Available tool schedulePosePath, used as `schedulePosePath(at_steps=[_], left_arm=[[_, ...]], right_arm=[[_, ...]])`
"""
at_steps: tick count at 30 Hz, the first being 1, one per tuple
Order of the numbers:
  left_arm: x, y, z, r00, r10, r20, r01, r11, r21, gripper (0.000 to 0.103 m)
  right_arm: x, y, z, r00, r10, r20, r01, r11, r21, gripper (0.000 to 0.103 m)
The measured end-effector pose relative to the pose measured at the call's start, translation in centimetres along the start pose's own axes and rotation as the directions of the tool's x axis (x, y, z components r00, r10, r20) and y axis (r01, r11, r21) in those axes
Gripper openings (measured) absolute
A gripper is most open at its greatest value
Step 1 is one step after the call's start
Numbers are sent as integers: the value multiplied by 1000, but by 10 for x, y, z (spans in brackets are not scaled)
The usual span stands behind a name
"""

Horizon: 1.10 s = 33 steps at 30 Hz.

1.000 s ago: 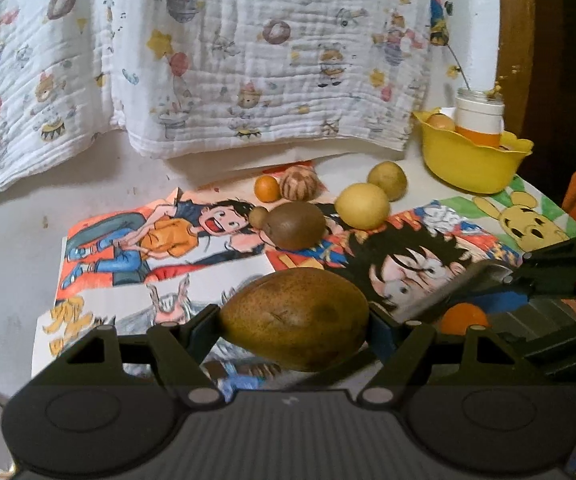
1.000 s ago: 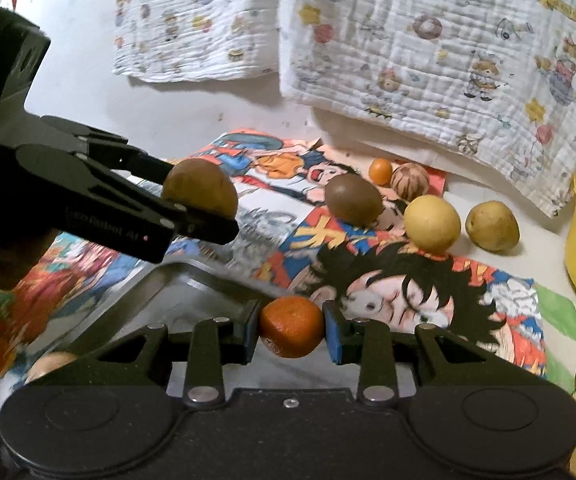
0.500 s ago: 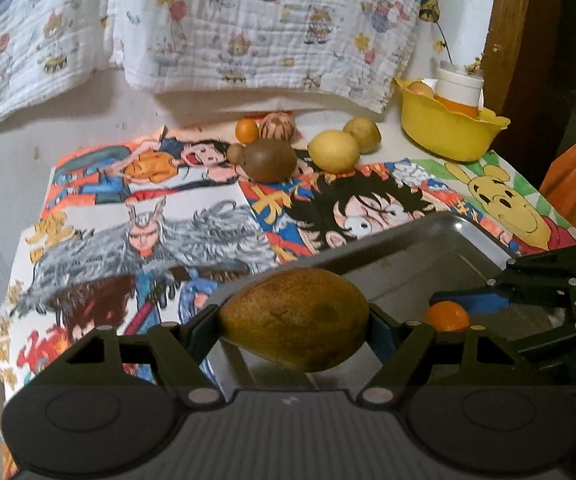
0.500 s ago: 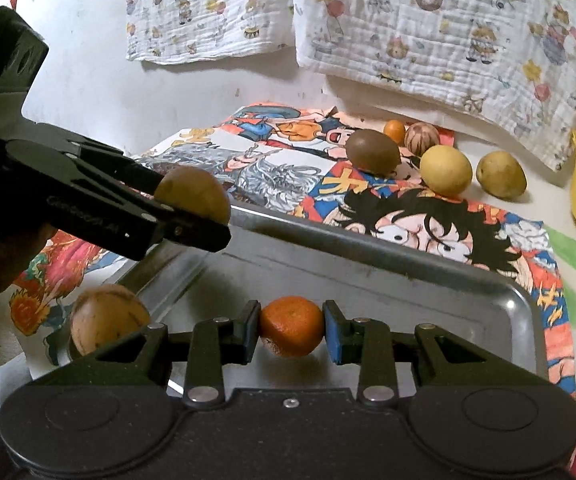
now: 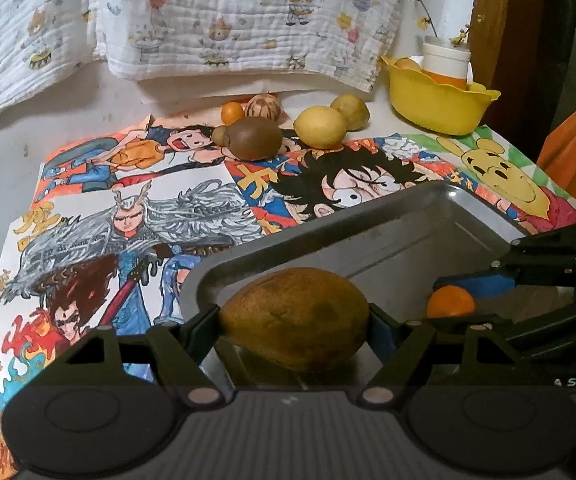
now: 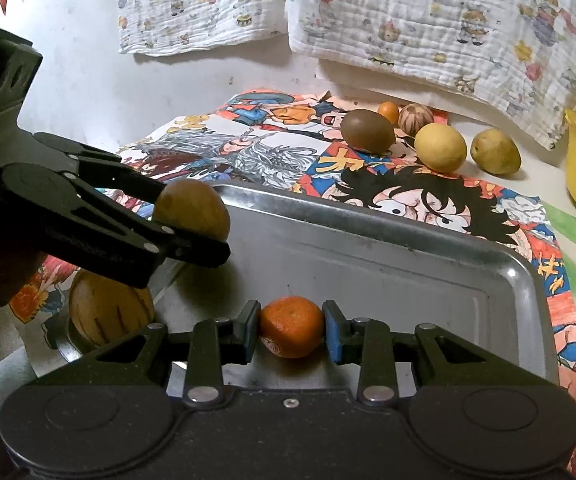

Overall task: Organize fruits
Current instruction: 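Carry both fruits over the tray and open the right tool to drop the tangerine, then lower the pear into the tray and open the left tool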

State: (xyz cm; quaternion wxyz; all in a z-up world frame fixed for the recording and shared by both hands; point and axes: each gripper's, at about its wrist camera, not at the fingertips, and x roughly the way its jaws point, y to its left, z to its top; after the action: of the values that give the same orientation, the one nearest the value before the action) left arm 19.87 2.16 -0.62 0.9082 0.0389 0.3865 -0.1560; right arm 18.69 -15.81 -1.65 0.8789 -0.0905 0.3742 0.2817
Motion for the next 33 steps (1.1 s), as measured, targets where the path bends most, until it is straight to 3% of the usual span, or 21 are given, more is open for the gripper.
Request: schedulePosePath(at_steps=[9,18,27,33], left_arm=[[3,-4,-3,1000,-13,-10,13,1000,26,80],[1,-4,-5,1000,-21,-5,21,1000,8,81],[-19,-3,-8,999,-9,34,10,1000,-14,90],[-44,0,-21,997,-11,82,15,999,-46,100]], right_arm=[[-2,1,-3,1000,-7,6,7,1000,3,37],[-11,-2,-9,1000,-23,13,22,1000,11,47],[-30,-1,-14,998,-25,50,23,999,40,63],[-46,5,-17,997,-10,79,7,999,35,81]])
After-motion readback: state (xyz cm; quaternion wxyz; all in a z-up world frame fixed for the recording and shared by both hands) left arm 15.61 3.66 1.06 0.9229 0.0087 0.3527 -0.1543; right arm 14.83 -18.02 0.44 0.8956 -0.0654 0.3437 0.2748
